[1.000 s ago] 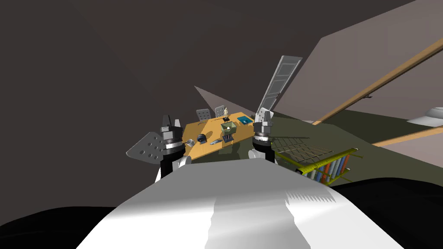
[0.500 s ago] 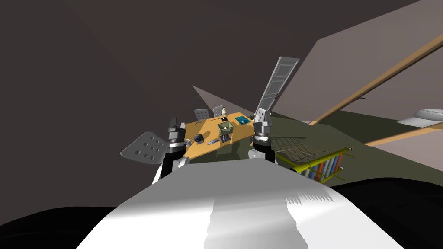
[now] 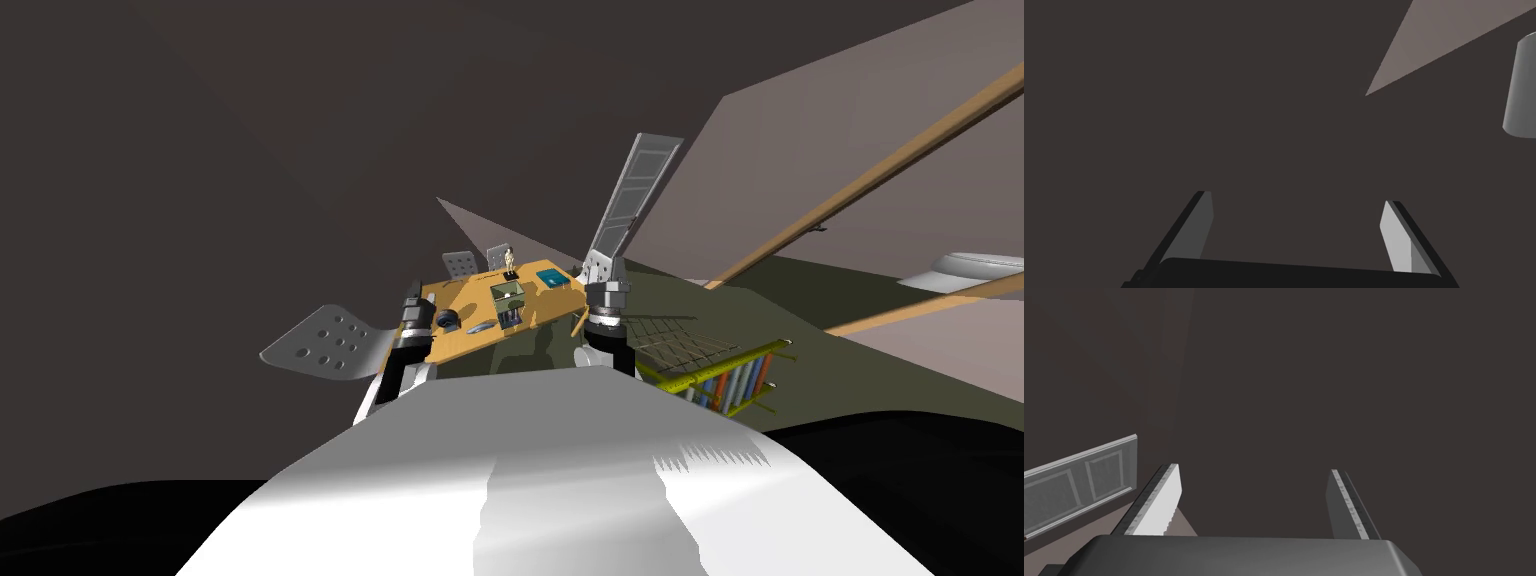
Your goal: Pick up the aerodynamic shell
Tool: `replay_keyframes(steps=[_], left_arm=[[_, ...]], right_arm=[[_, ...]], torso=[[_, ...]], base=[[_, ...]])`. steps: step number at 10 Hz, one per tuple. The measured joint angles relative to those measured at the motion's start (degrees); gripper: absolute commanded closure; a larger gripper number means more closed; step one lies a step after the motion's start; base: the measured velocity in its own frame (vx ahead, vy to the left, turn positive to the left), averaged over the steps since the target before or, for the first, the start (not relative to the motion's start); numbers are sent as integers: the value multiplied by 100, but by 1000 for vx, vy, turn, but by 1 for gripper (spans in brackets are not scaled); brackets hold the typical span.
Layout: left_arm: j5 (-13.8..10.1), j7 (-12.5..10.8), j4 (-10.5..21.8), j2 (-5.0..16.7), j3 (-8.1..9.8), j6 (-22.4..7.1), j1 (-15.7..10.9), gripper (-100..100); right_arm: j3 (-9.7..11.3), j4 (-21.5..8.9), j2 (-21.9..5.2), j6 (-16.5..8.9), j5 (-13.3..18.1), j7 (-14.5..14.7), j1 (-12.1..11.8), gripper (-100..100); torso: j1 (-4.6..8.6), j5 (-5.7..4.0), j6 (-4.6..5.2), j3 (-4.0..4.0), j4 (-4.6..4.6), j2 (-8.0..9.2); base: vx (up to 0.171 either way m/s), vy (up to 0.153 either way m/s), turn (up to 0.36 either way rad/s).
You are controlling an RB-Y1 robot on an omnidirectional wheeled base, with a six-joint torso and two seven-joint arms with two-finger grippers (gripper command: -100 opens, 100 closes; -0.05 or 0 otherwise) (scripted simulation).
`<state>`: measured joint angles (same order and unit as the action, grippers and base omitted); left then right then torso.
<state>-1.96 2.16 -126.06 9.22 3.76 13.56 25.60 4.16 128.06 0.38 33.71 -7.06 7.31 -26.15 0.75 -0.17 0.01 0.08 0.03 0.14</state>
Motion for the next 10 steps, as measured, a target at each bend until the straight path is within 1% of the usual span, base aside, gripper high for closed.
replay_keyframes(steps=[1,2,3,4,6,8,9,10], left_arm=[[-34,-102,118,50,59,-188,-33,-100],[-29,-175,223,22,56,-351,-16,-100],[-36,-219,325,29,73,-427,-48,-100],[-60,-286,415,57,128,-586,-128,-100],[-86,-449,808,55,209,-815,-183,-100],[-122,-571,927,85,298,-1114,-252,-100],[-126,-642,1107,78,363,-1307,-370,-100],[-111,-700,1404,47,417,-1416,-483,-100]], right_arm=[[0,0,0,0,0,0,0,0],[0,0,0,0,0,0,-1,0],[-1,0,-1,0,0,0,-1,0],[-1,0,-1,0,0,0,0,0],[0,0,0,0,0,0,0,0],[-1,0,-1,0,0,0,-1,0],[-1,0,-1,0,0,0,-1,0],[-1,0,-1,0,0,0,-1,0]], torso=[[-4,0,0,-2,-1,-4],[-2,0,0,-8,-3,-15],[-17,2,-1,-8,-3,-14],[-25,4,0,-6,-2,-10],[-6,1,-1,-7,-3,-12],[-32,6,-1,-7,-3,-13],[-25,5,0,-11,-4,-20],[-21,4,-1,-14,-5,-23]], base=[[13,-187,-25],[1,-144,-2],[-17,-127,-16],[-9,-143,-40],[-6,-164,-21],[11,-124,-41],[25,-151,-45],[10,-120,-7]])
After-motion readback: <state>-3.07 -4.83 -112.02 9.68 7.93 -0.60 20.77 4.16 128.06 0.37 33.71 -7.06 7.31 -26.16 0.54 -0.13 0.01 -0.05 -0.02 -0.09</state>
